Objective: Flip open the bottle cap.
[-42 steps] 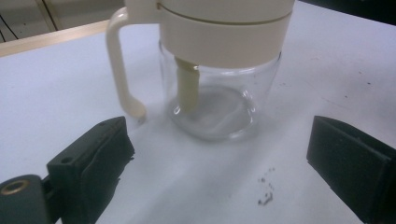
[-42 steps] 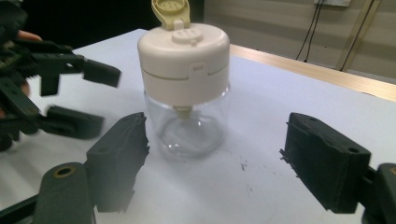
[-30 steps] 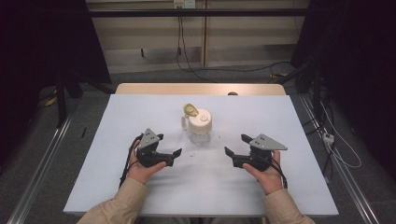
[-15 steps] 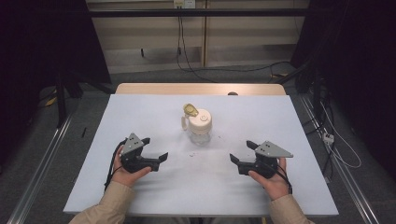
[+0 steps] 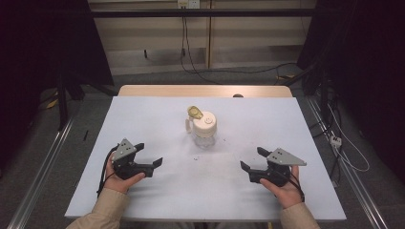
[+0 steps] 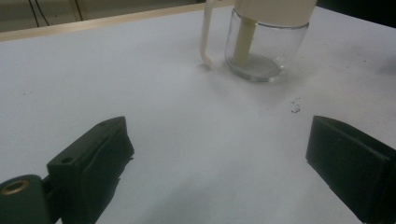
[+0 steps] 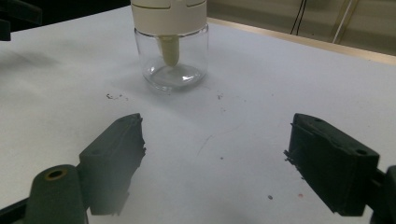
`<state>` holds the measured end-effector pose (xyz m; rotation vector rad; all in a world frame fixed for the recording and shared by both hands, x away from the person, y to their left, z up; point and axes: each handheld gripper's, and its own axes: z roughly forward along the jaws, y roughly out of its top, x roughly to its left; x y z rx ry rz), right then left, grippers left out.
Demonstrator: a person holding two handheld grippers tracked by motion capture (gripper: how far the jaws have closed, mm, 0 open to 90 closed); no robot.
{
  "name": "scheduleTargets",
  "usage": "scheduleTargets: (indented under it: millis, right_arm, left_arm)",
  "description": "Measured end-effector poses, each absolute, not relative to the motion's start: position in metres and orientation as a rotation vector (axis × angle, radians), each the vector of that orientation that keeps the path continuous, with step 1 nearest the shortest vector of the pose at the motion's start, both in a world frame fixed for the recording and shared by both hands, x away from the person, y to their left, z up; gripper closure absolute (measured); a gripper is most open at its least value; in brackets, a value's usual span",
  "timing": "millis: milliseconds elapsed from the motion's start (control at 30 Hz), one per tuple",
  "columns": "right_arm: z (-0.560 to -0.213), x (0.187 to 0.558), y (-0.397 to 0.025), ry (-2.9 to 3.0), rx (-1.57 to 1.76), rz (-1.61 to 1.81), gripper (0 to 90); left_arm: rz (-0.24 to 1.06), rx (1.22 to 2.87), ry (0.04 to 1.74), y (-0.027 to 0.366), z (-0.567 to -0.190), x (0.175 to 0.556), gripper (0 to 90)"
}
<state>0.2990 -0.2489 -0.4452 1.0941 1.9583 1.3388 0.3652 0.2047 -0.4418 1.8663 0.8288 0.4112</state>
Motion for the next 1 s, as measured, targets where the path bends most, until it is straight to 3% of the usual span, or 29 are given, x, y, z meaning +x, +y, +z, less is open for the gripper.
scheduleTargets:
  millis: [1000]
  right_arm:
    - [-0.451,0.289,-0.274,1.924,1.161,1.325,17.8]
  left_arm:
    - [0.43,1.859,0.874,0.231,-0.443,0.357,6.7]
